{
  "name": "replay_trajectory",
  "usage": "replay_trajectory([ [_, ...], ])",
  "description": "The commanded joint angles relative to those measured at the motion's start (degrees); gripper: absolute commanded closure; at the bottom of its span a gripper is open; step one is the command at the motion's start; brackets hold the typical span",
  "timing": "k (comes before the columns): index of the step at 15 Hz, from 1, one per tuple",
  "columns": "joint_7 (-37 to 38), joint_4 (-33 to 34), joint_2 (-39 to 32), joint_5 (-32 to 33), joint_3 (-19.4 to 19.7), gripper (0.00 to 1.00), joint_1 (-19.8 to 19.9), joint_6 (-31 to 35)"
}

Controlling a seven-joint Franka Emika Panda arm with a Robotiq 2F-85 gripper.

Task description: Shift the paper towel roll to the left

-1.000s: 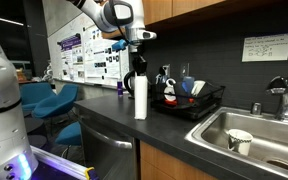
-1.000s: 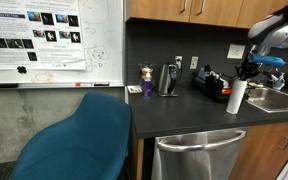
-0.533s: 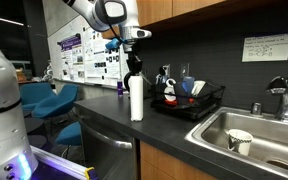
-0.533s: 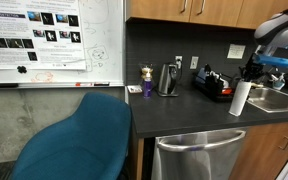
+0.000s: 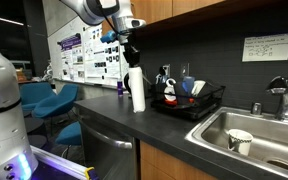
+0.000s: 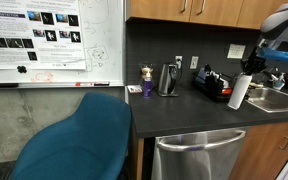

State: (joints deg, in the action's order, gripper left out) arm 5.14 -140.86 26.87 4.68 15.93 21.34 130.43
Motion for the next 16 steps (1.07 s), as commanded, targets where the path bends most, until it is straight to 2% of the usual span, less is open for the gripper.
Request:
replay_trajectory([
  [1,0.0,-2.0,3.4,0.2,-1.1,0.52,-0.2,0.4],
  [16,2.1,-4.6,4.4,-2.4,-6.7,0.52,-5.4,-0.5],
])
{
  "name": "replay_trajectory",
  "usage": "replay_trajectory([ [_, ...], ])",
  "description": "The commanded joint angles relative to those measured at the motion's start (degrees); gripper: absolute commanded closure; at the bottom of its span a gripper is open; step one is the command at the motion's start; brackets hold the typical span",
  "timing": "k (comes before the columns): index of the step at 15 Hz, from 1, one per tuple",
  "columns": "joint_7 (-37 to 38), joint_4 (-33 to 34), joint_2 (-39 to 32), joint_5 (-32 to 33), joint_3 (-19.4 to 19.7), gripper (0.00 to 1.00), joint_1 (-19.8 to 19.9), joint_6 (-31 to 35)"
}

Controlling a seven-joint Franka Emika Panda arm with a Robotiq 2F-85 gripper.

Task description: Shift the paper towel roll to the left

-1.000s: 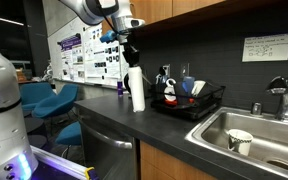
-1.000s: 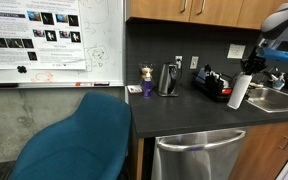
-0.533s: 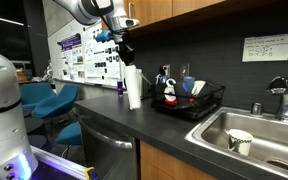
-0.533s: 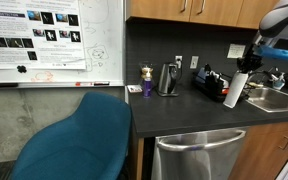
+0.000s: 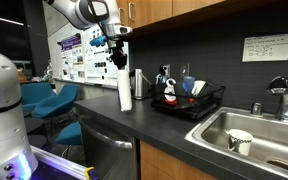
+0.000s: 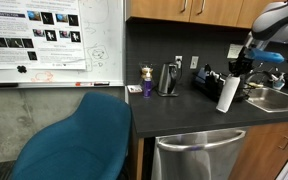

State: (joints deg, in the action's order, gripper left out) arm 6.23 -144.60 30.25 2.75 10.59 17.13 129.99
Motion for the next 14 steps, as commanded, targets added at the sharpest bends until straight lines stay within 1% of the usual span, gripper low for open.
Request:
replay_trajectory([
  [1,1.2,-1.0,1.0,-0.3,-1.9,0.52,-1.6,0.1],
  [8,2.3,-0.6,0.2,0.0,-5.8,0.52,-4.7,0.5],
  [14,3.2,1.3,-2.1,-1.4,-7.6,0.52,-7.9,0.5],
])
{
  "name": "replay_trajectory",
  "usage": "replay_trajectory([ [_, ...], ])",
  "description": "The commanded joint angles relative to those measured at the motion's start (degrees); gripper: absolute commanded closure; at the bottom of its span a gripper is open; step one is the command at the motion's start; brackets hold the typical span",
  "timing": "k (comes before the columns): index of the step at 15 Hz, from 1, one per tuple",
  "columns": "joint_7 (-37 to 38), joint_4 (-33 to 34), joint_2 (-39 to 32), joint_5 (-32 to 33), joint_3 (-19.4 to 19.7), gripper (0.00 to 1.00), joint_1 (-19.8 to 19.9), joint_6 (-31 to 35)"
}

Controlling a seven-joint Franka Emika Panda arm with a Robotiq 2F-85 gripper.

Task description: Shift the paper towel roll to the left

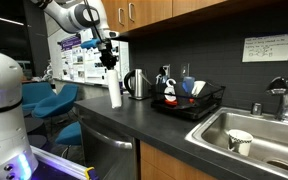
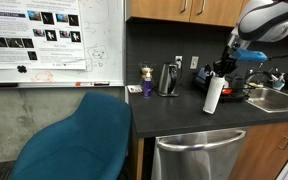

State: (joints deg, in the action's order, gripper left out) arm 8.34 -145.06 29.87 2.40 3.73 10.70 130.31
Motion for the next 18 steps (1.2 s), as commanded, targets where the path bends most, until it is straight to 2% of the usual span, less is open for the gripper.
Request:
replay_trajectory([
  [1,1.1,2.5,-2.3,-1.6,-1.0,0.52,-2.1,0.0],
  [18,2.3,16.9,-14.9,-8.2,-4.2,0.52,-9.0,-1.4],
])
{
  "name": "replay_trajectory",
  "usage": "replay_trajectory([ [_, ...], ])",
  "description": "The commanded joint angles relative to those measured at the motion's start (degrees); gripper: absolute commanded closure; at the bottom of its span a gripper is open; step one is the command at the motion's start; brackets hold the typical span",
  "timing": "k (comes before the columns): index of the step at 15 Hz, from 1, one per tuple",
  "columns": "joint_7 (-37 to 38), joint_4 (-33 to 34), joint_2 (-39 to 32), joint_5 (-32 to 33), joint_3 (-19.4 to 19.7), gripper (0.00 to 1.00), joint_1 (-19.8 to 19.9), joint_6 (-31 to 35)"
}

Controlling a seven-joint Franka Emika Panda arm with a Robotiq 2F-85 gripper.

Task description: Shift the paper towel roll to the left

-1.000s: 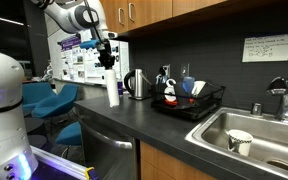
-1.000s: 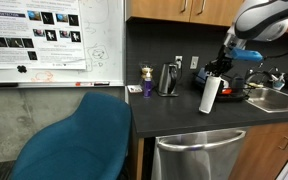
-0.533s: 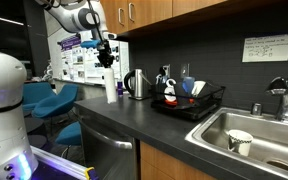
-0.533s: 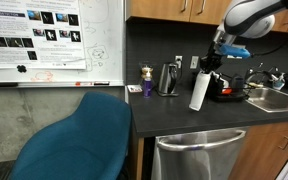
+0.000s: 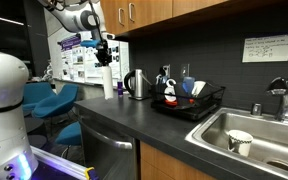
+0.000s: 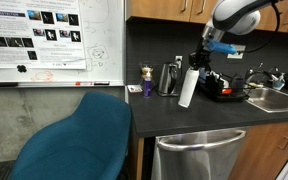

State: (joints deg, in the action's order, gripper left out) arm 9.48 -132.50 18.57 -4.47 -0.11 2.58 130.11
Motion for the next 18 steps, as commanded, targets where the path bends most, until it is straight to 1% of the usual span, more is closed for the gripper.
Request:
replay_trajectory([
  [1,1.5,5.1,-4.5,-1.4,-0.6,0.52,-1.0,-0.9],
  [8,5.5,12.8,-13.3,0.0,-1.6,0.52,-1.2,-0.9],
  [12,7.4,18.2,-18.9,0.2,-1.5,0.52,-1.4,-2.2],
  [18,12.7,24.6,-25.7,1.7,-1.1,0.52,-2.4,-4.1],
])
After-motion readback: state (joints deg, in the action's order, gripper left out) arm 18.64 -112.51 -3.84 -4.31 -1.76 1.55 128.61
